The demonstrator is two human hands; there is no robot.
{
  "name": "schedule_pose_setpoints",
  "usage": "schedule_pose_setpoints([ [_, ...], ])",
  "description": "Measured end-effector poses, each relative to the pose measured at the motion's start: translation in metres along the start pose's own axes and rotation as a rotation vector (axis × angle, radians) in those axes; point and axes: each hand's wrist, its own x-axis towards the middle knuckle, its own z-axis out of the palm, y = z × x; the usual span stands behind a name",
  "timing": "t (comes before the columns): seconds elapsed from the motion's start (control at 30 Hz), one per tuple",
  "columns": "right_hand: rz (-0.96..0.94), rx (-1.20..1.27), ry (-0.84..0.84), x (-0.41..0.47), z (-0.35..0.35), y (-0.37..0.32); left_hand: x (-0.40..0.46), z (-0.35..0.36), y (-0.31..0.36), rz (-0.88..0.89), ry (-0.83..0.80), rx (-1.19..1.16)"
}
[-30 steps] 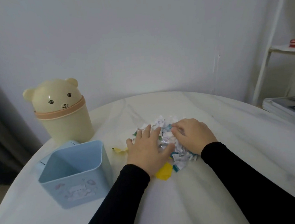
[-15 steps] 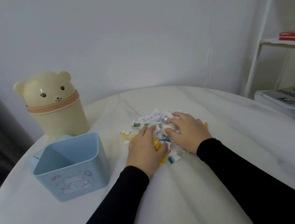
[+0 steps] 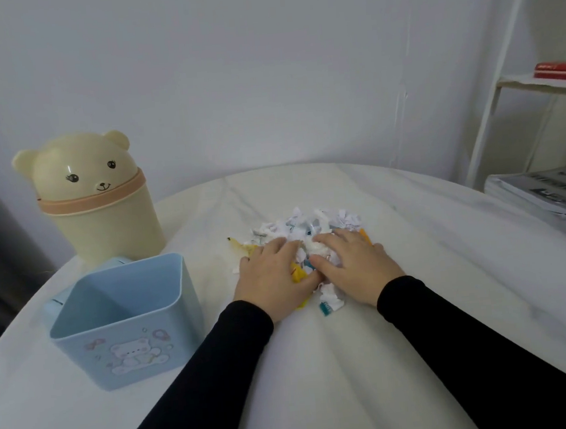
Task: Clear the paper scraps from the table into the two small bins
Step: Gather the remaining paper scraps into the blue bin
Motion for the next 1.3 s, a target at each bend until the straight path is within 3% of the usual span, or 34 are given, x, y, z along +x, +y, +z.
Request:
schedule_pose_setpoints([
  [0.2,-0.018,-0.05,0.093,0.003,-0.003,0.006,0.001,-0.001,-0.005,0.022,0.092,-0.295],
  [0.53,-0.063,0.312,0.295,0.003,-0.003,0.008,-0.002,-0.01,-0.004,-0.204,0.261,-0.743],
  [0.77,-0.044,0.541,0.495,-0.001,-0.006,0.0,-0.001,-0.012,-0.001,-0.239,0.351,-0.903],
  [1.07,-0.01,0.597,0.479,-0.004,-0.006,0.001,-0.001,-0.012,-0.004,-0.313,0.377,-1.013],
  [1.13,-0.015,0.528,0.438,-0.004,-0.005,0.004,-0.003,-0.012,-0.003,-0.271,0.374,-0.951],
  [1.23,-0.057,0.408,0.409,-0.006,-0.006,0.005,-0.006,-0.016,-0.003,-0.142,0.398,-0.508],
  [1.3,-0.099,0.32,0.391,-0.007,-0.008,0.005,-0.01,-0.018,-0.001,-0.161,0.355,-0.302],
])
